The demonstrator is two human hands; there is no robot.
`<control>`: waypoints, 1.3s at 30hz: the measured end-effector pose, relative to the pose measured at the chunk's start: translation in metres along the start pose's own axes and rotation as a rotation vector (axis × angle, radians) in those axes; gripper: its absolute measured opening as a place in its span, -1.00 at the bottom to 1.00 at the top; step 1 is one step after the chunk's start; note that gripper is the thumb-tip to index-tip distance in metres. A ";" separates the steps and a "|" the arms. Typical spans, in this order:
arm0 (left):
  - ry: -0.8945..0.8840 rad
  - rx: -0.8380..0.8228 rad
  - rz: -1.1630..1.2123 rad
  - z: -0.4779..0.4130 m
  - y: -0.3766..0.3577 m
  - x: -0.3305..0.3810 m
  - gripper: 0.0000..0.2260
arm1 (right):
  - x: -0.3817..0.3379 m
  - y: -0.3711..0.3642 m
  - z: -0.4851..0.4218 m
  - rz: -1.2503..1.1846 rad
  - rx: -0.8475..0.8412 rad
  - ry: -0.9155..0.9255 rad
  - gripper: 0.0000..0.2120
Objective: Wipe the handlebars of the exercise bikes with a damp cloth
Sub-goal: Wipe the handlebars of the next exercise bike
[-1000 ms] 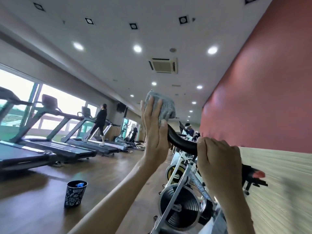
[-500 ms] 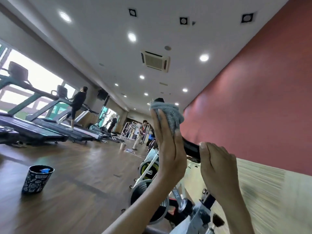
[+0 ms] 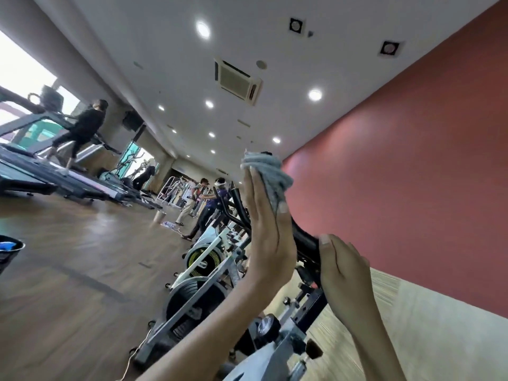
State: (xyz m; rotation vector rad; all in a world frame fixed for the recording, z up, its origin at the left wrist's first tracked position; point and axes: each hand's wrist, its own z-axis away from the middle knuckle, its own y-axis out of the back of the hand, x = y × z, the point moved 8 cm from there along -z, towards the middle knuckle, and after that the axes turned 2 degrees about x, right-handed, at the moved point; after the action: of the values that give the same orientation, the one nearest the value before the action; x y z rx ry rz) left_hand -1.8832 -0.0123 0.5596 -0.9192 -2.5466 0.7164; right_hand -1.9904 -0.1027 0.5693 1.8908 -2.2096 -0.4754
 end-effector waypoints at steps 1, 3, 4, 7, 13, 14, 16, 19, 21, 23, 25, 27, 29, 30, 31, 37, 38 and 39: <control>-0.113 -0.063 -0.069 0.016 -0.006 0.006 -0.47 | 0.001 0.001 0.000 -0.027 -0.017 -0.011 -0.66; -0.277 -0.144 -0.283 0.036 -0.010 -0.002 -0.48 | 0.006 0.005 0.001 -0.138 -0.074 -0.052 -0.58; -0.324 -0.149 -0.387 0.035 -0.009 -0.009 -0.49 | 0.011 0.009 0.002 -0.209 -0.089 -0.078 -0.58; -0.432 -0.197 -0.562 0.028 -0.008 -0.012 -0.47 | 0.029 0.017 0.006 -0.260 -0.024 -0.133 -0.58; -0.607 -0.303 -0.753 0.067 -0.037 -0.002 -0.49 | 0.050 0.015 0.017 -0.484 0.005 -0.271 -0.62; -0.610 -0.322 -0.768 0.066 -0.037 -0.002 -0.48 | 0.053 0.016 0.019 -0.533 0.011 -0.286 -0.64; -0.630 -0.389 -0.793 0.061 -0.030 -0.001 -0.44 | 0.057 0.015 0.022 -0.547 0.018 -0.269 -0.66; -0.630 -0.533 -0.811 0.053 -0.019 0.004 -0.41 | 0.046 0.014 0.021 -0.575 0.057 -0.221 -0.46; -0.652 -0.582 -0.803 0.050 -0.015 0.009 -0.46 | 0.034 0.015 0.017 -0.529 0.112 -0.151 -0.51; -0.712 -0.605 -0.774 0.049 -0.010 0.015 -0.54 | 0.028 0.015 0.016 -0.442 0.177 -0.129 -0.62; -0.730 -0.655 -0.746 0.044 -0.005 0.021 -0.57 | 0.032 0.015 0.016 -0.347 0.227 -0.132 -0.50; -0.663 -0.732 -0.791 0.032 0.002 0.021 -0.54 | 0.036 0.013 0.016 -0.340 0.229 -0.132 -0.44; -0.638 -0.773 -0.908 0.014 0.008 0.016 -0.54 | 0.038 0.012 0.017 -0.325 0.244 -0.135 -0.44; -0.653 -0.774 -0.962 0.005 0.011 0.014 -0.56 | 0.035 0.014 0.019 -0.281 0.274 -0.124 -0.44; -0.668 -0.768 -1.000 -0.004 0.012 0.012 -0.57 | 0.030 0.017 0.021 -0.210 0.333 -0.094 -0.44; -0.782 -0.726 -0.974 -0.027 0.015 0.008 -0.61 | -0.042 0.005 0.043 0.127 0.590 0.190 -0.73; -0.774 -0.724 -0.945 -0.027 0.015 0.008 -0.60 | -0.044 0.001 0.043 0.080 0.579 0.144 -0.74; -0.769 -0.714 -0.921 -0.027 0.015 0.008 -0.58 | -0.044 -0.002 0.043 0.033 0.576 0.094 -0.74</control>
State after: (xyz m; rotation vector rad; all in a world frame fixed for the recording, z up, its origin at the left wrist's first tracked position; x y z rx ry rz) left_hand -1.8691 0.0124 0.5742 0.5930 -3.4603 -0.2102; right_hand -1.9965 -0.0542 0.5318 2.0601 -2.4883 0.2900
